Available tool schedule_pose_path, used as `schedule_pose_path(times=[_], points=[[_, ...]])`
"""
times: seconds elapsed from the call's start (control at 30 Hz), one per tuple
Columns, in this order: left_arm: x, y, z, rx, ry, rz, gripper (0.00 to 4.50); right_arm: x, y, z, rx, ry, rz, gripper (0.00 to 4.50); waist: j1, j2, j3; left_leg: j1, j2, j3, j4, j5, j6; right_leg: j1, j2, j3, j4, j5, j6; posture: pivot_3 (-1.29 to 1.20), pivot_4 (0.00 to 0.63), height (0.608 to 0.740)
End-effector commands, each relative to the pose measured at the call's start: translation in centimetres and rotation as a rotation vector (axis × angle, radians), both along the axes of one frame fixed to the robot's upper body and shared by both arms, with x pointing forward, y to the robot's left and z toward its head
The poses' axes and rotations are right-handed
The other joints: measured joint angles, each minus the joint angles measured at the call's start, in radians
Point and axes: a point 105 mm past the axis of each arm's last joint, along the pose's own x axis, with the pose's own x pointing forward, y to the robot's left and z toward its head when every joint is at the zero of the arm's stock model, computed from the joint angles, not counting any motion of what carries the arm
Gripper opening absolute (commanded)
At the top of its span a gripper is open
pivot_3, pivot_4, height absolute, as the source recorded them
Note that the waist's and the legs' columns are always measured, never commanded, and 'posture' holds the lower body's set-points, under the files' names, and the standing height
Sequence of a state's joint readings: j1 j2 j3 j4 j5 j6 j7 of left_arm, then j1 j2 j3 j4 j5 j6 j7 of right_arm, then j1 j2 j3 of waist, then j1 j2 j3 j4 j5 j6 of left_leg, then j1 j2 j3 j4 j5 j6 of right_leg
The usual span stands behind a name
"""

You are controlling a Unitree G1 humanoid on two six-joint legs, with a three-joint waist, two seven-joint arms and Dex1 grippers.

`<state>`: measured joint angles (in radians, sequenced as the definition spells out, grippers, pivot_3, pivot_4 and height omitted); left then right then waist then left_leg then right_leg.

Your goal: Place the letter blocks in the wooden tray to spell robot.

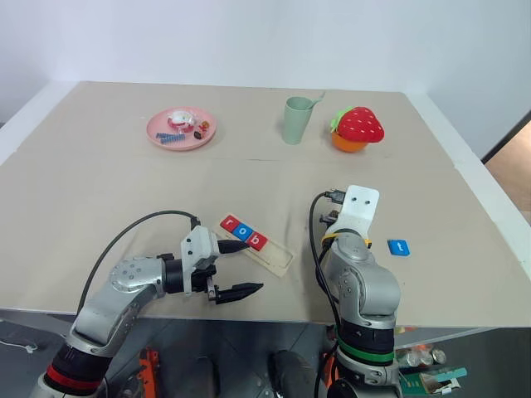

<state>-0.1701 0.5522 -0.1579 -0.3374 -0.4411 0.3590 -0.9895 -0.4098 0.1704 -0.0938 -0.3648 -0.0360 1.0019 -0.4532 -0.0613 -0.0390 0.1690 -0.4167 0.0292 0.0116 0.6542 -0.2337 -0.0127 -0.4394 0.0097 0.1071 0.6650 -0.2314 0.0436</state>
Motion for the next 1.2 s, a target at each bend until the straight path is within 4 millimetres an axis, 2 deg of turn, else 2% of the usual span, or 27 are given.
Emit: schedule_pose_path(times=[0.03, 0.2, 0.27, 0.37, 0.47, 0.63, 0.7, 0.77, 0.83, 1.03, 1.2], points=[[-0.5, -0.1, 1.0, -0.008, -0.043, -0.027, 4.50, -0.1, 1.9, 0.7, 0.107, -0.025, 0.006, 1.25, -0.005, 0.000, 0.000, 0.000, 0.000, 0.000, 0.000, 0.000, 0.000, 0.000, 0.000, 0.000, 0.000, 0.000, 0.000, 0.00, 0.150, 0.740], [-0.6, -0.1, 0.8, -0.001, -0.044, -0.026, 4.50, 0.0, 2.8, 0.1, 0.158, -0.003, 0.047, 1.25, -0.012, 0.000, 0.000, 0.000, 0.000, -0.001, 0.000, 0.000, 0.000, 0.000, 0.002, -0.002, 0.000, 0.000, 0.000, 0.00, 0.150, 0.740], [-0.6, 0.0, 0.7, 0.001, -0.044, -0.026, 4.50, 0.0, 3.3, 0.0, 0.189, 0.009, 0.073, 2.30, -0.014, 0.000, 0.000, 0.000, 0.001, -0.001, 0.000, 0.000, 0.000, 0.000, 0.003, -0.002, 0.000, 0.000, 0.000, 0.00, 0.150, 0.740], [-0.7, 0.0, 0.6, 0.003, -0.045, -0.026, 4.50, -0.1, 4.1, -0.1, 0.232, 0.030, 0.119, 3.35, -0.016, 0.000, 0.000, 0.000, 0.001, -0.001, 0.000, 0.000, 0.000, 0.000, 0.003, -0.003, 0.000, 0.000, 0.000, 0.00, 0.150, 0.740], [-0.7, 0.0, 0.5, 0.004, -0.045, -0.026, 4.50, -0.2, 3.8, 0.3, 0.231, 0.033, 0.131, 4.42, -0.016, 0.000, 0.000, 0.000, 0.001, -0.001, 0.000, 0.000, 0.000, 0.000, 0.003, -0.003, 0.000, 0.000, 0.000, 0.00, 0.150, 0.740], [-0.7, 0.0, 0.3, 0.004, -0.047, -0.026, 4.50, -0.7, 1.8, 2.7, 0.190, -0.012, 0.195, 4.47, -0.015, 0.000, 0.000, 0.000, 0.001, -0.002, 0.000, 0.000, 0.000, 0.001, 0.003, -0.003, 0.000, 0.000, 0.000, 0.00, 0.150, 0.740], [-0.7, 0.0, 0.2, 0.006, -0.049, -0.027, 4.50, -0.5, 0.2, 3.9, 0.131, -0.039, 0.250, 4.47, -0.016, 0.000, 0.000, 0.000, 0.001, -0.002, 0.001, 0.000, 0.000, 0.000, 0.003, -0.003, 0.000, 0.000, 0.000, 0.00, 0.150, 0.740], [-0.7, 0.0, 0.1, 0.006, -0.054, -0.029, 4.50, 0.0, -1.5, 5.6, 0.046, -0.073, 0.383, 4.47, -0.013, 0.002, 0.001, 0.000, 0.001, -0.002, 0.001, 0.000, 0.000, 0.001, 0.002, -0.003, 0.000, 0.000, 0.001, 0.00, 0.150, 0.740], [-0.6, -0.1, 0.1, 0.003, -0.057, -0.028, 4.50, 0.4, -2.2, 6.3, -0.014, -0.089, 0.519, 4.47, -0.010, 0.003, 0.002, 0.000, 0.000, -0.002, 0.001, 0.000, 0.000, 0.002, 0.000, -0.004, -0.001, -0.001, 0.002, 0.00, 0.150, 0.740], [-0.5, -0.2, 0.1, -0.001, -0.065, -0.029, 4.50, 1.0, -4.9, 4.1, -0.232, -0.044, 0.798, 4.47, -0.016, 0.003, 0.002, 0.002, -0.001, 0.000, 0.000, -0.001, 0.003, 0.003, 0.002, -0.002, -0.002, -0.002, 0.002, 0.00, 0.150, 0.740], [-0.4, 0.1, 0.0, 0.007, -0.072, -0.018, 4.50, 0.0, -6.4, 2.4, -0.315, -0.036, 1.082, 4.47, -0.016, 0.004, 0.003, 0.002, -0.001, 0.001, 0.000, -0.001, 0.003, 0.003, 0.003, -0.001, -0.001, -0.002, 0.002, 0.00, 0.150, 0.740]])
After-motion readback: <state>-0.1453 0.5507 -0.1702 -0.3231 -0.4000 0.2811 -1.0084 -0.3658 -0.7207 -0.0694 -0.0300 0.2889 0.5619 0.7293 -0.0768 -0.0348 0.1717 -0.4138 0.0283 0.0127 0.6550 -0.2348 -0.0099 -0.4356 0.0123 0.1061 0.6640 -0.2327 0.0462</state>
